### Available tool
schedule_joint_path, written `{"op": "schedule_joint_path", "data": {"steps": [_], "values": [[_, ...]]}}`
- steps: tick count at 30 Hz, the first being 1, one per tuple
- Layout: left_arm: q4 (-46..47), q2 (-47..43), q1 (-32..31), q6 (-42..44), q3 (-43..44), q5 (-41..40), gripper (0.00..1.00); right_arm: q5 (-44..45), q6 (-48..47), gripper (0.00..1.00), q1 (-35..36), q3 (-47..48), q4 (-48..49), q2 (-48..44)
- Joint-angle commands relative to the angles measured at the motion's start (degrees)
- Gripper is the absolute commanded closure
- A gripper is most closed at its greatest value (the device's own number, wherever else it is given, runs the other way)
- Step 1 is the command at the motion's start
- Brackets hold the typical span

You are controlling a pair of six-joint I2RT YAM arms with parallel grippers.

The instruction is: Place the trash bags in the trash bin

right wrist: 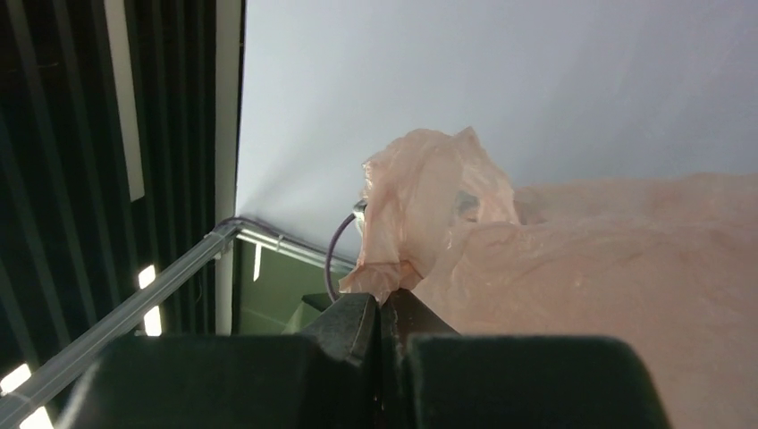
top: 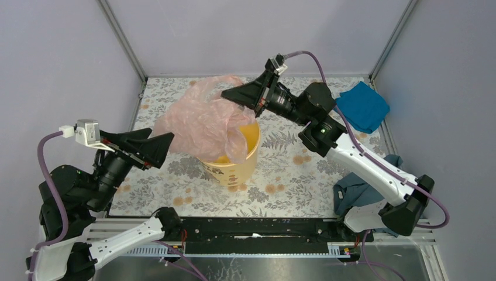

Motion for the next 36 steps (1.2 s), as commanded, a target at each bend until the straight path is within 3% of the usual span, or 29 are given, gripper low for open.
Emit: {"op": "schedule_joint_path", "data": {"steps": [1,8,11,13,18,26,33,36], "values": [[0.9,-0.1,0.0,-2.0,1.1,-3.9,0.01,4.8,-2.7,1.00,-1.3,-8.6,-1.1,-6.1],[-0.3,4.7,0.1,-8.7,-1.7,-6.9,0.01,13.2,-12.9,1.00,-9.1,-17.1,-12.1,-14.7],[-3.9,10.6,0.1,-13.5,-1.5,-10.3,0.02,12.1,-15.8,1.00,-10.7,-15.2,-17.2,-15.3],[-7.2,15.3,0.1,-16.0,-0.4,-12.4,0.07,11.9,-18.5,1.00,-11.1,-12.6,-20.5,-15.3],[-6.9,21.8,0.1,-18.5,0.8,-14.3,0.16,9.3,-23.0,1.00,-11.5,-8.0,-23.5,-15.0],[1.9,18.0,0.1,-13.5,-0.1,-12.3,0.17,-1.9,-25.3,1.00,-11.7,-2.5,-25.9,-8.5],[5.7,18.2,0.1,-14.5,-5.7,-11.9,0.37,-9.4,-28.9,1.00,-11.8,-2.3,-25.7,-5.6],[6.2,17.6,0.1,-13.8,-5.6,-11.4,0.30,-6.4,-35.1,1.00,-11.7,-0.7,-33.6,-6.4]]}}
